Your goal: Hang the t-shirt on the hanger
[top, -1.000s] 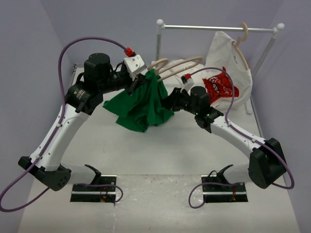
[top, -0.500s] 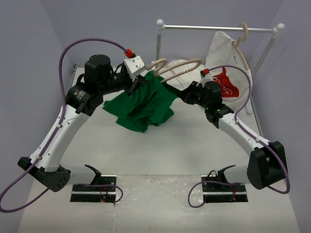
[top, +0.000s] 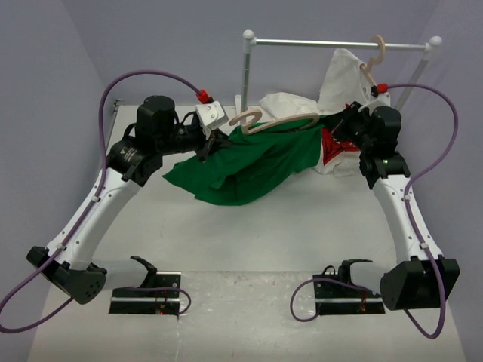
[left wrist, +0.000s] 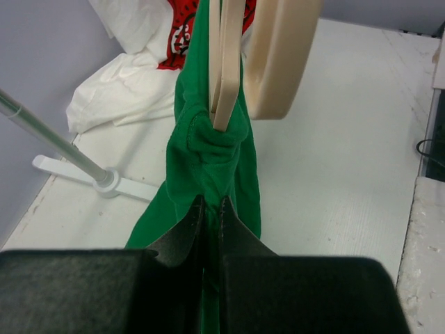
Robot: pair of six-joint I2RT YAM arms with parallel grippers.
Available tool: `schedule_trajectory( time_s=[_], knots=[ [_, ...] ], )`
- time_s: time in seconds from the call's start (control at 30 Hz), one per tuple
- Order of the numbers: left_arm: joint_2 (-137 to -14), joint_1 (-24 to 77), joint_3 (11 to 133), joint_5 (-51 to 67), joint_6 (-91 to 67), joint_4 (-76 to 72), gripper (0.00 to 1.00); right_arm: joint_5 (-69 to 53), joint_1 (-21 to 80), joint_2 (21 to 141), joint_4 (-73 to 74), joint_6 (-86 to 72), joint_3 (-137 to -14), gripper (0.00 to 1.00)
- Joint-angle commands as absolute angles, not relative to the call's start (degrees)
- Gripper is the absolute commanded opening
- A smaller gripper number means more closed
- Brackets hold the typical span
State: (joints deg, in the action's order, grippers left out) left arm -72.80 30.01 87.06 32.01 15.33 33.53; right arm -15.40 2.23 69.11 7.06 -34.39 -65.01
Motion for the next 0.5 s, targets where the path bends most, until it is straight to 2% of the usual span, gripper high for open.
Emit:
schedule_trajectory(
  time_s=[0.0, 0.13, 0.27, 0.47],
  knots=[
    [-70.34, 28.51, 85.65, 35.99, 12.96, 27.41, 0.00, -13.13, 0.88, 68.19, 13.01, -30.01, -72.50, 0.00],
    [-70.73, 28.39, 84.97, 37.03, 12.54, 26.33, 0.00, -15.38, 0.26, 68.83, 16.42, -28.21, -77.06, 0.00],
    [-73.46, 28.39, 85.98, 34.33, 13.27, 28.48, 0.00, -24.65, 0.39, 67.03, 19.83, -26.11, -80.09, 0.00],
    [-78.22, 28.39, 89.26, 40.60, 12.88, 28.08, 0.00, -26.73, 7.84, 69.75, 33.18, -16.82, -91.47, 0.00]
  ],
)
